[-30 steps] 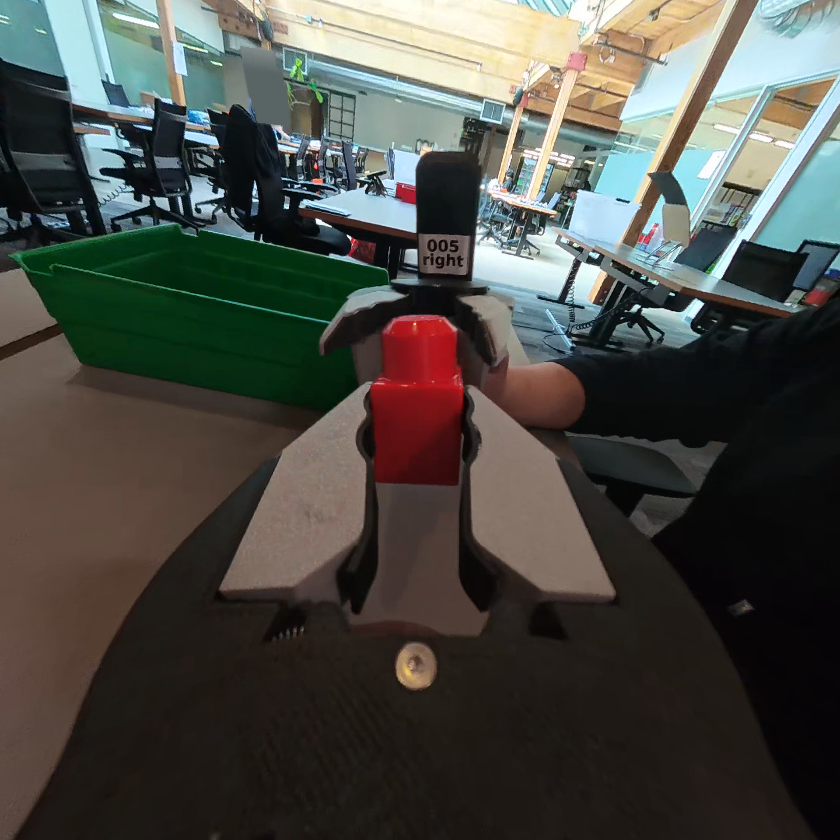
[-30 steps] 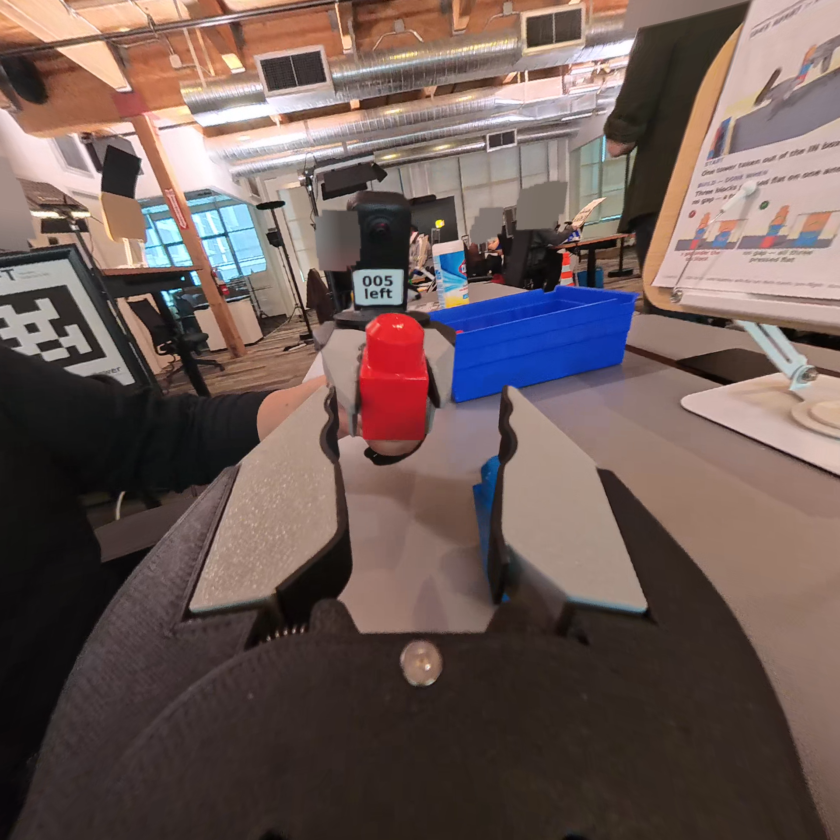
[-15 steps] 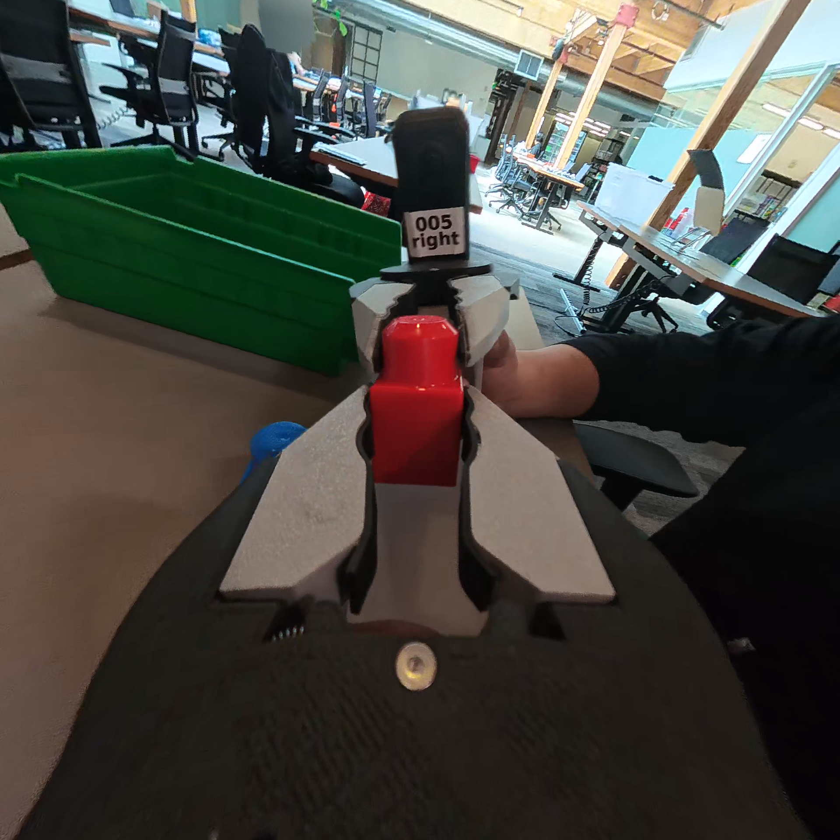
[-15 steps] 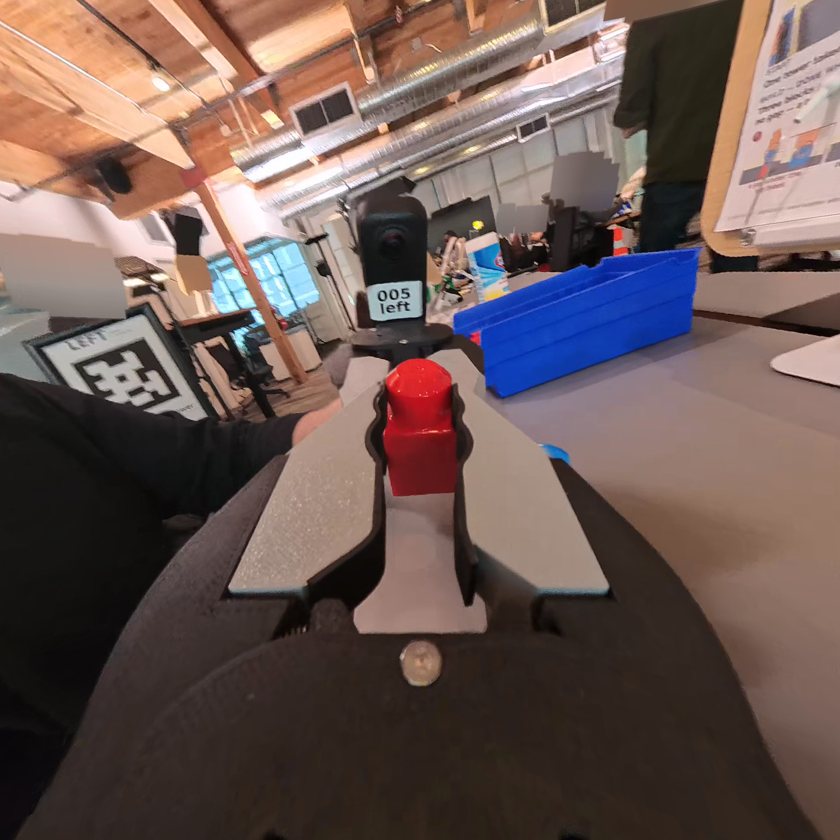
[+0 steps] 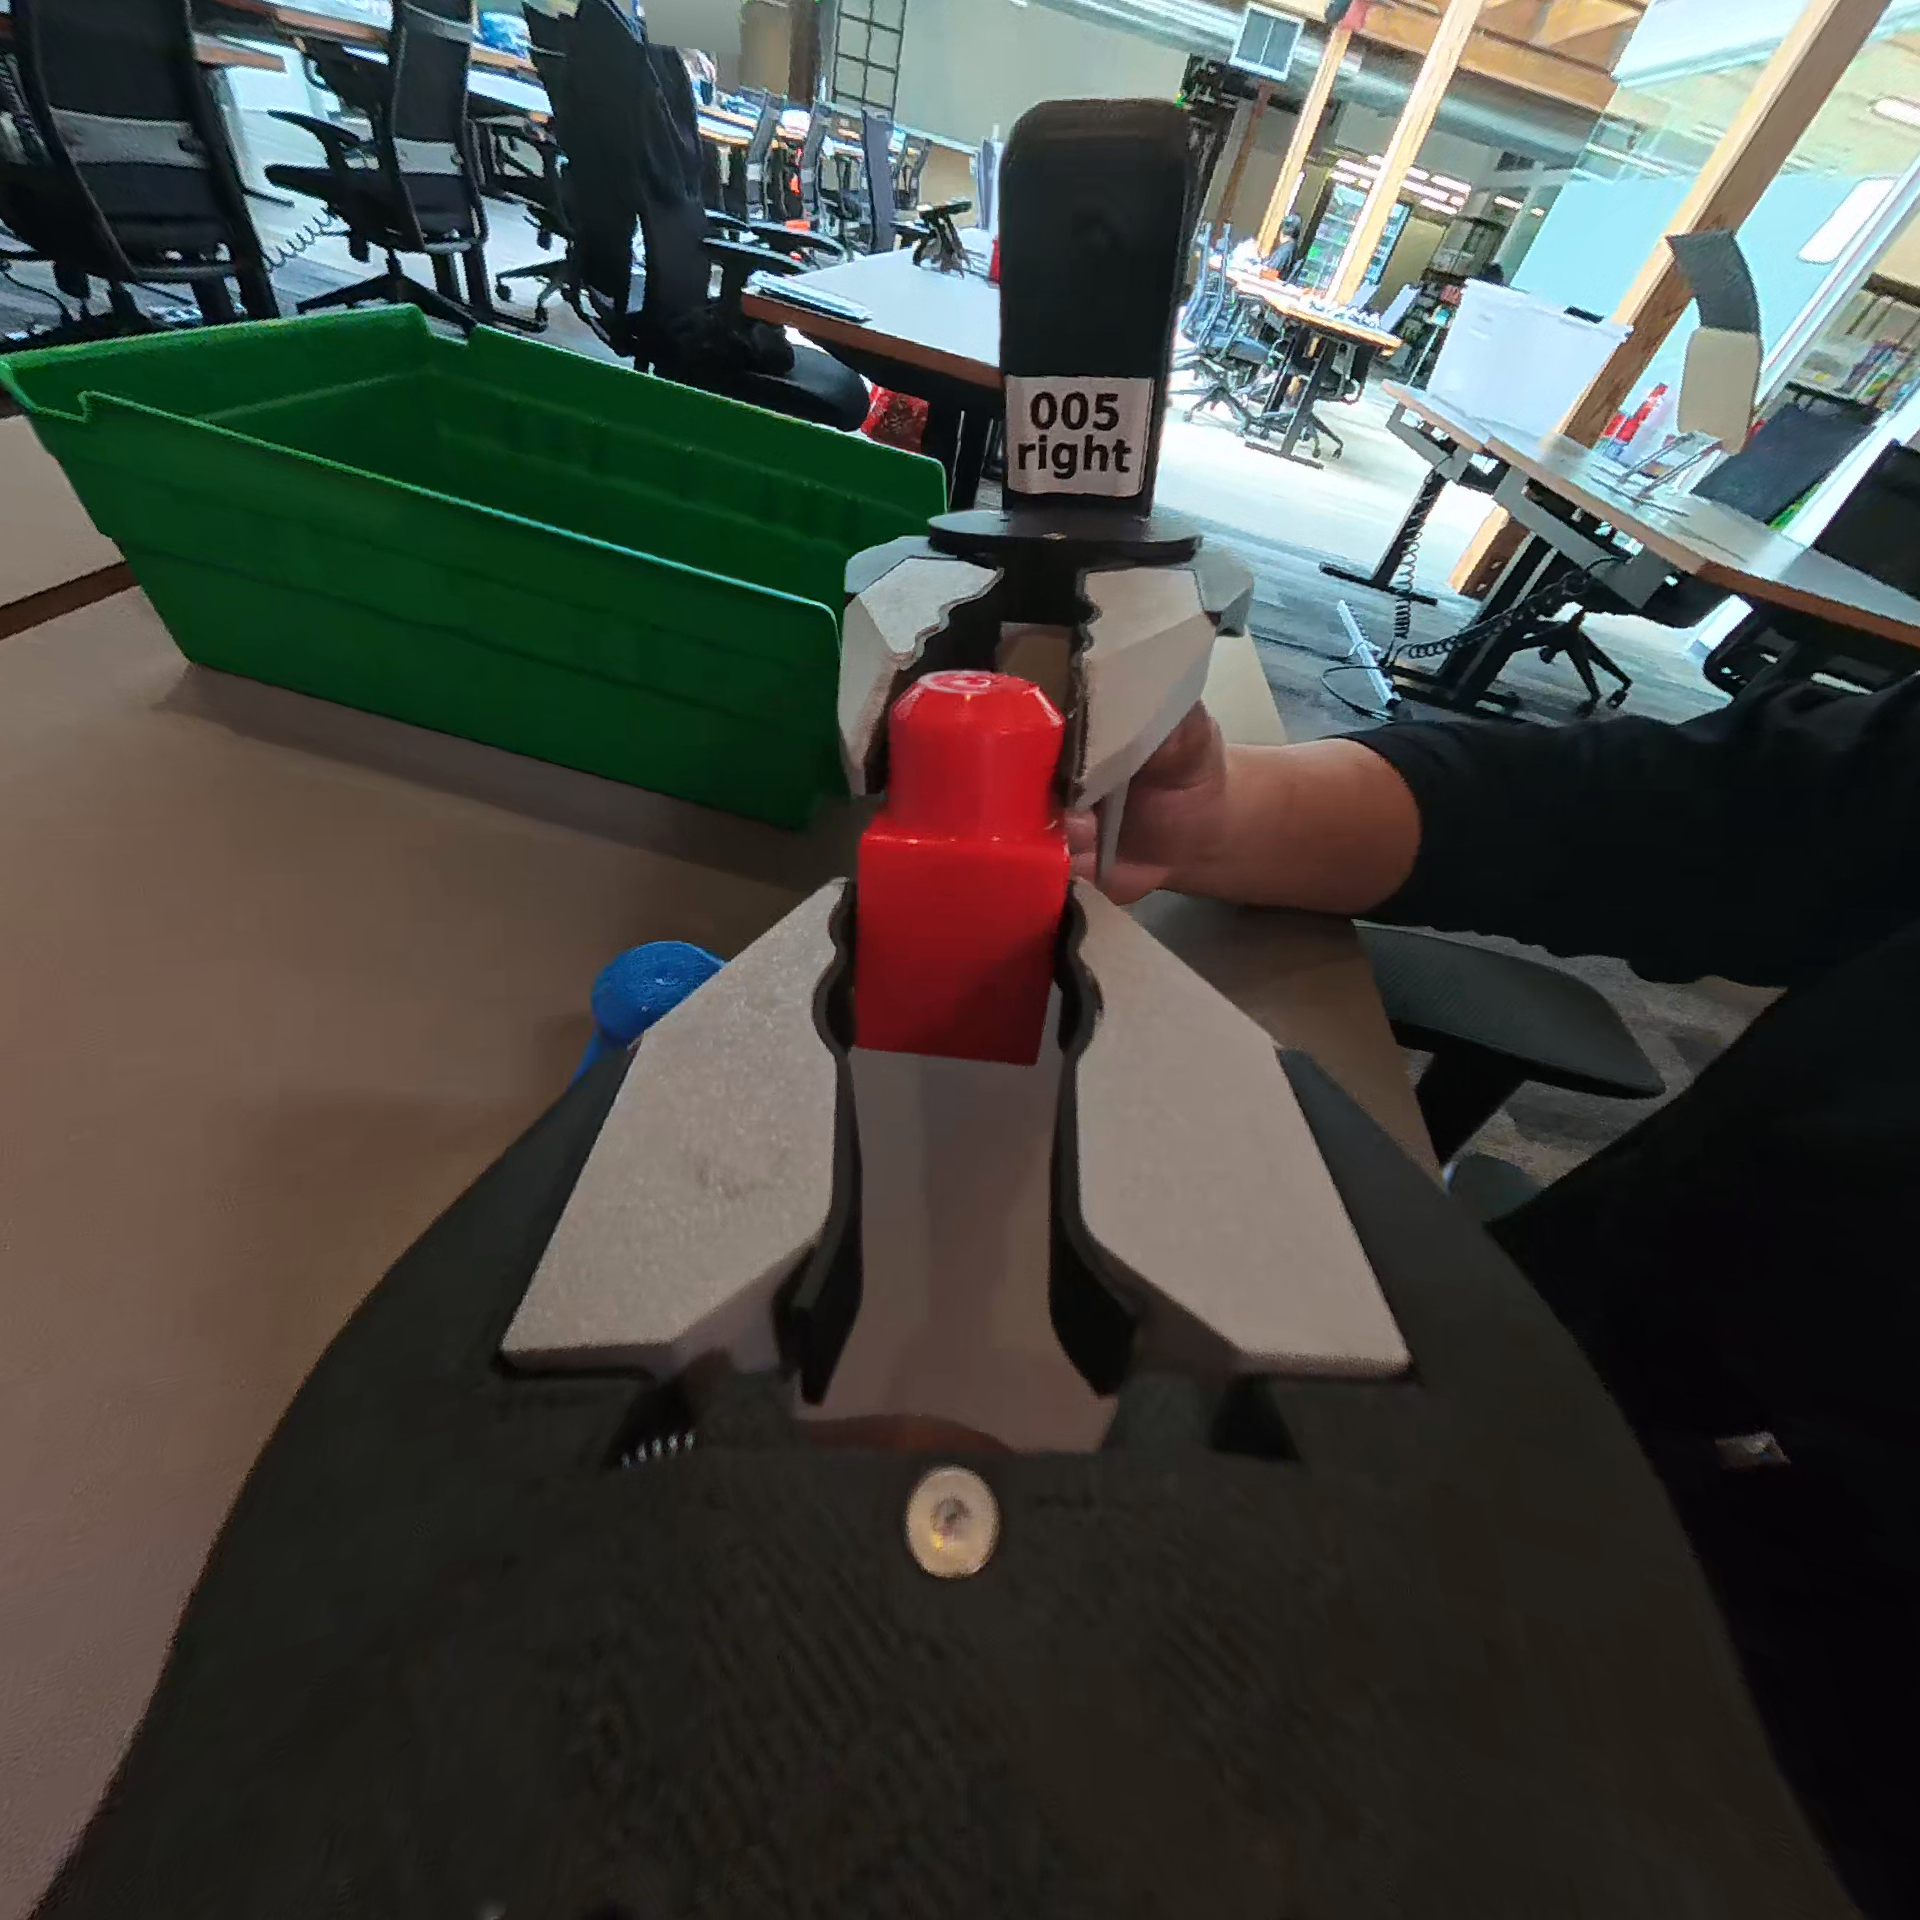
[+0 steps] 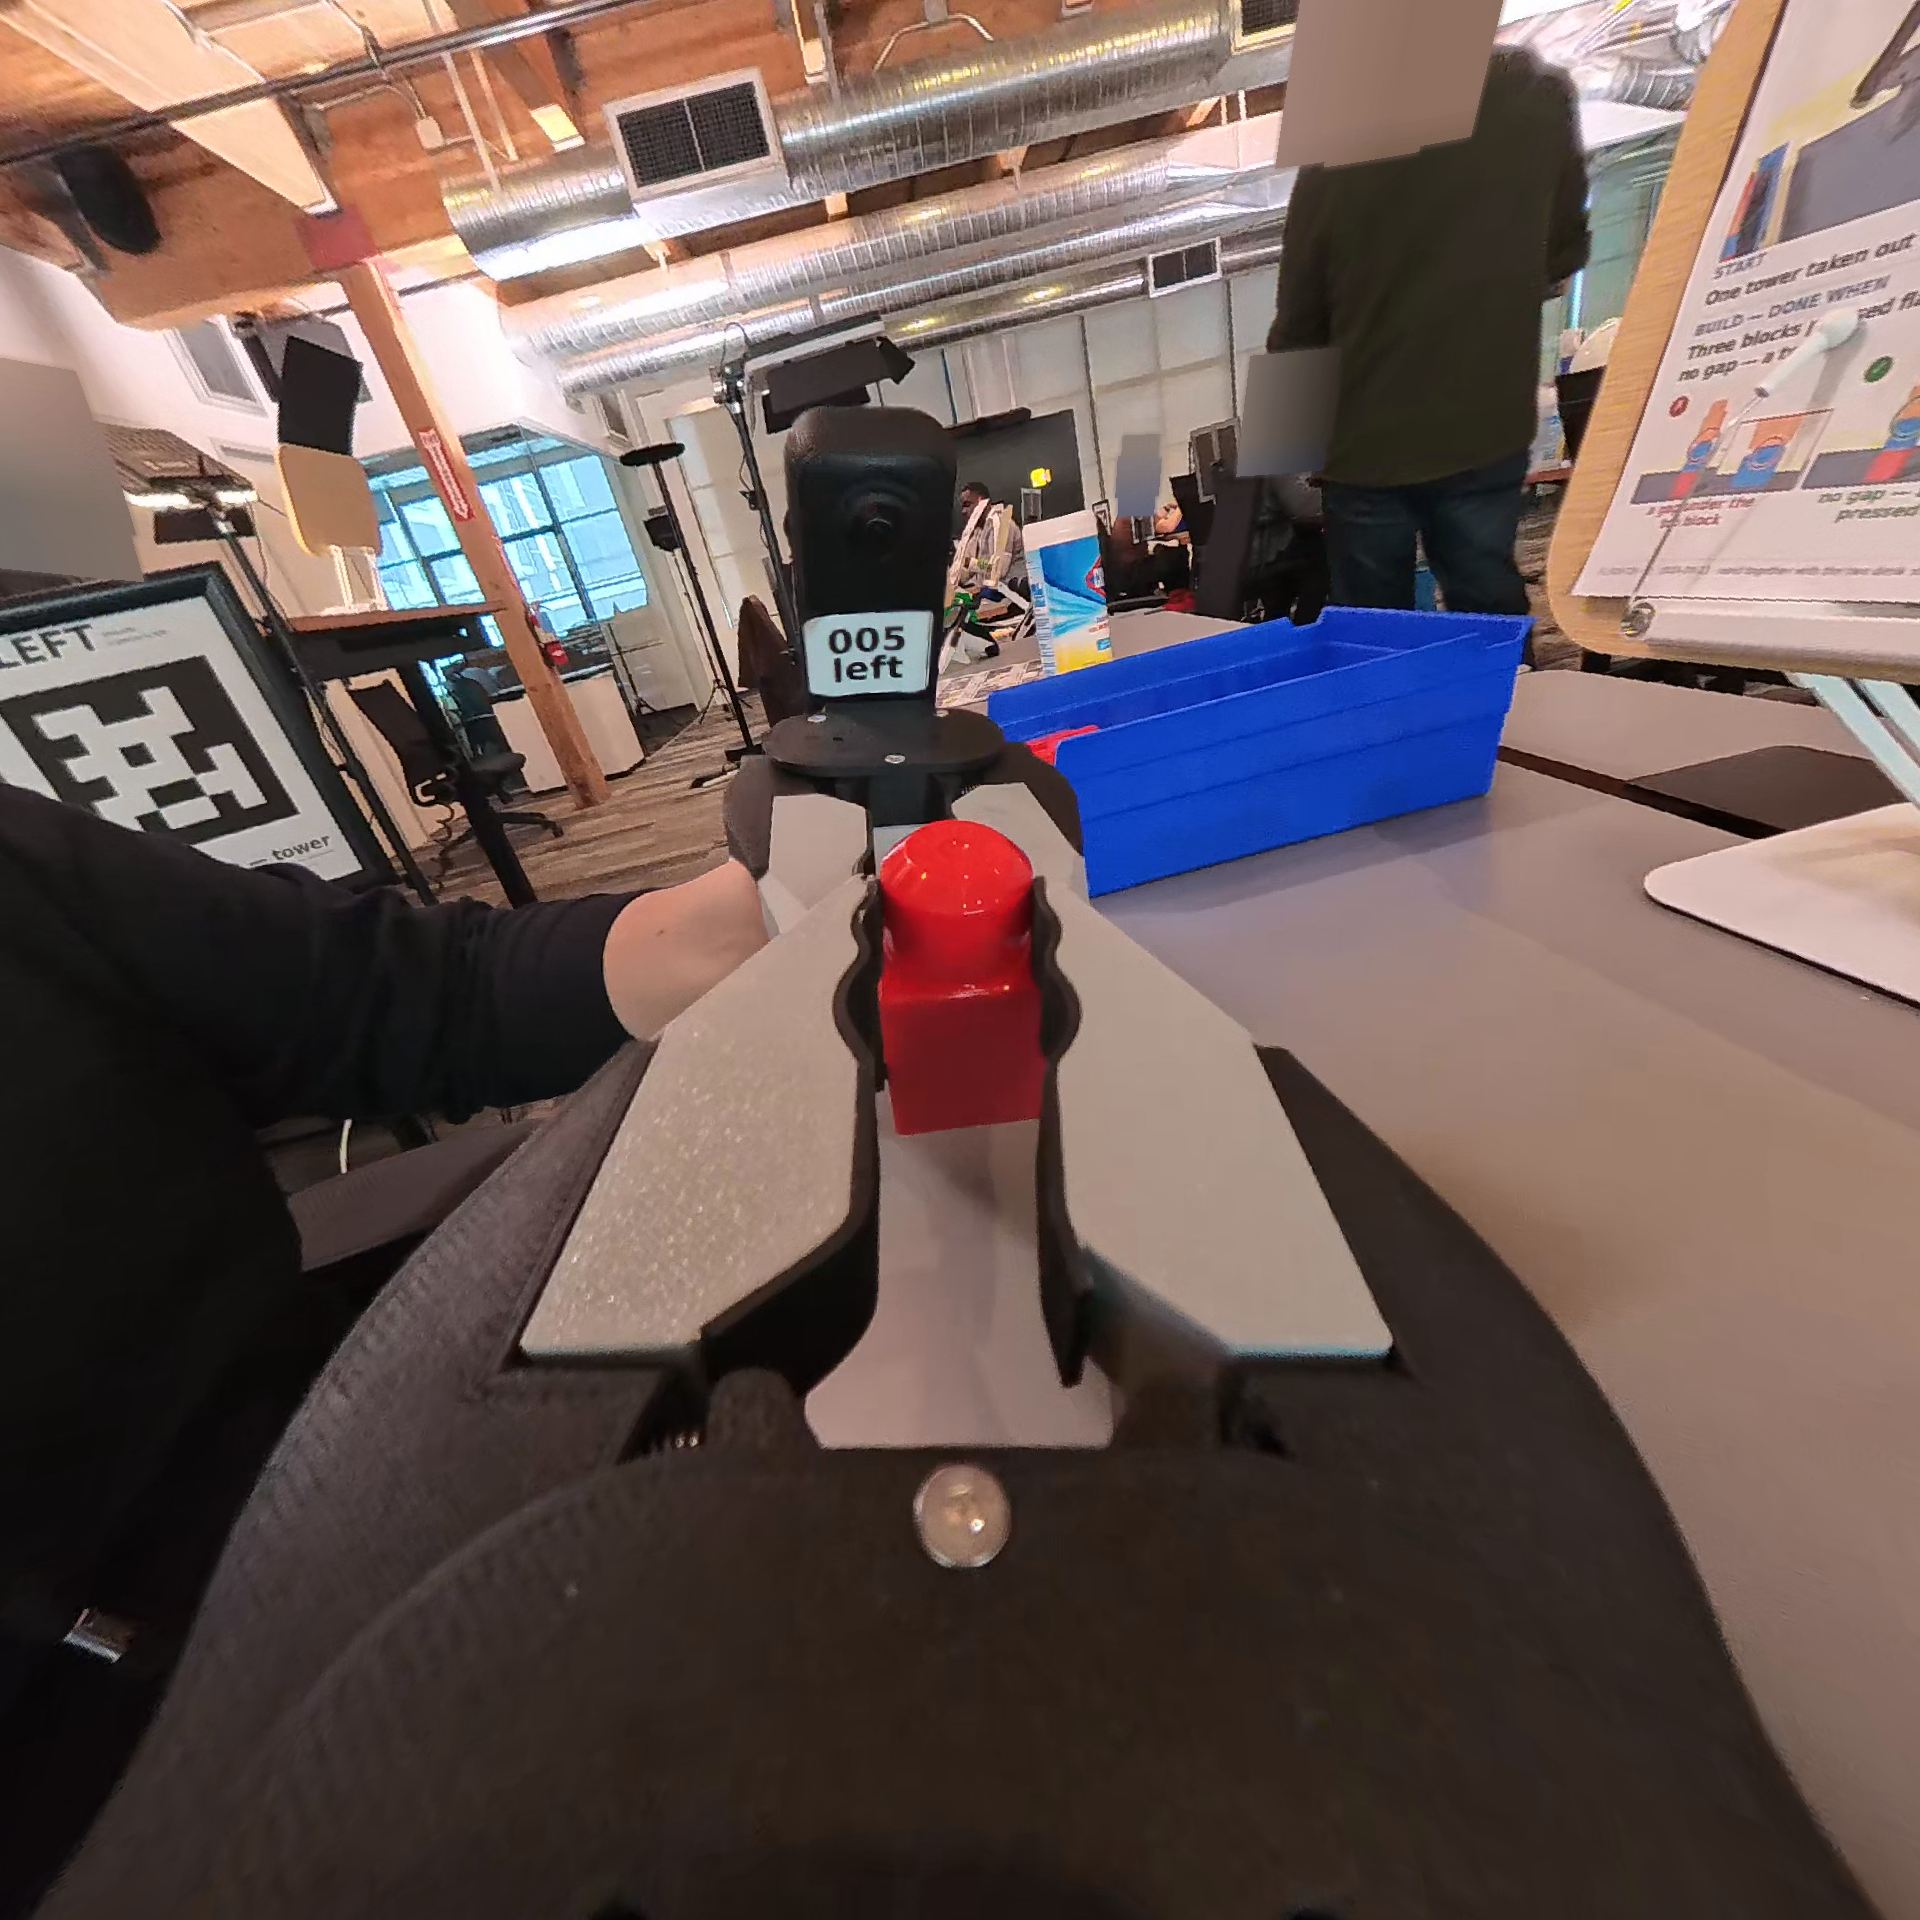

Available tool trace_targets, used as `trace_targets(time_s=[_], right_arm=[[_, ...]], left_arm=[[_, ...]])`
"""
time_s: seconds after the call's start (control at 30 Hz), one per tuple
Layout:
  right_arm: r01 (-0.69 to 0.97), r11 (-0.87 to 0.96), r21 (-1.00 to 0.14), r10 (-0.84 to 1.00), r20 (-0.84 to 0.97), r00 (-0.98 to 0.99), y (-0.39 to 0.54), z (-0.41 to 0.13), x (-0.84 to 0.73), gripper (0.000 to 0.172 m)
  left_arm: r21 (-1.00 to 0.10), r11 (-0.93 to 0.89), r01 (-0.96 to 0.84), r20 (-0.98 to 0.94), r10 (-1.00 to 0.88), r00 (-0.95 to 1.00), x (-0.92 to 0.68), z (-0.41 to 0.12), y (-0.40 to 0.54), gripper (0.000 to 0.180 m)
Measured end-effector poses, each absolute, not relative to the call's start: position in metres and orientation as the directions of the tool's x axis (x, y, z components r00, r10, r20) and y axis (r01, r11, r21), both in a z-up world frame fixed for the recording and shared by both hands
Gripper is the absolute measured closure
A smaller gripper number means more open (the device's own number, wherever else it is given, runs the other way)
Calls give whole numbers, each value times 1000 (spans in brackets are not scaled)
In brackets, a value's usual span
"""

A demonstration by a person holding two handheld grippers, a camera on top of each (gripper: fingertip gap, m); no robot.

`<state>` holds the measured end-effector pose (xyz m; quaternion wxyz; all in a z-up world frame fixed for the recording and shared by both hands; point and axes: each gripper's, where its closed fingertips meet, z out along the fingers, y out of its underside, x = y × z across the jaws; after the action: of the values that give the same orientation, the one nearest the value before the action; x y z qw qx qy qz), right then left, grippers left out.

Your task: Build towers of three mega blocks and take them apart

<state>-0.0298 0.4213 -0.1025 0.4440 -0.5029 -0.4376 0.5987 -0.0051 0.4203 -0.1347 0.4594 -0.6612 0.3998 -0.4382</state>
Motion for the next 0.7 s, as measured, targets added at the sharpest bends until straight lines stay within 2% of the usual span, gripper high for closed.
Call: trace_targets(time_s=[0.17, 0.43, 0.7], right_arm=[[-73, -223, -972, 970, -214, -114, 418, -107, -33, 136], [-38, -204, -978, 971, -198, -133, 413, -108, -34, 142], [-68, -218, -974, 971, -209, -119, 418, -104, -31, 146]], left_arm=[[-960, -244, -134, 200, -941, 274, 0, -135, 415, 145], [-952, -264, -158, 217, -940, 264, 1, -139, 411, 145], [-959, -218, -182, 157, -942, 298, -1, -142, 414, 146]])
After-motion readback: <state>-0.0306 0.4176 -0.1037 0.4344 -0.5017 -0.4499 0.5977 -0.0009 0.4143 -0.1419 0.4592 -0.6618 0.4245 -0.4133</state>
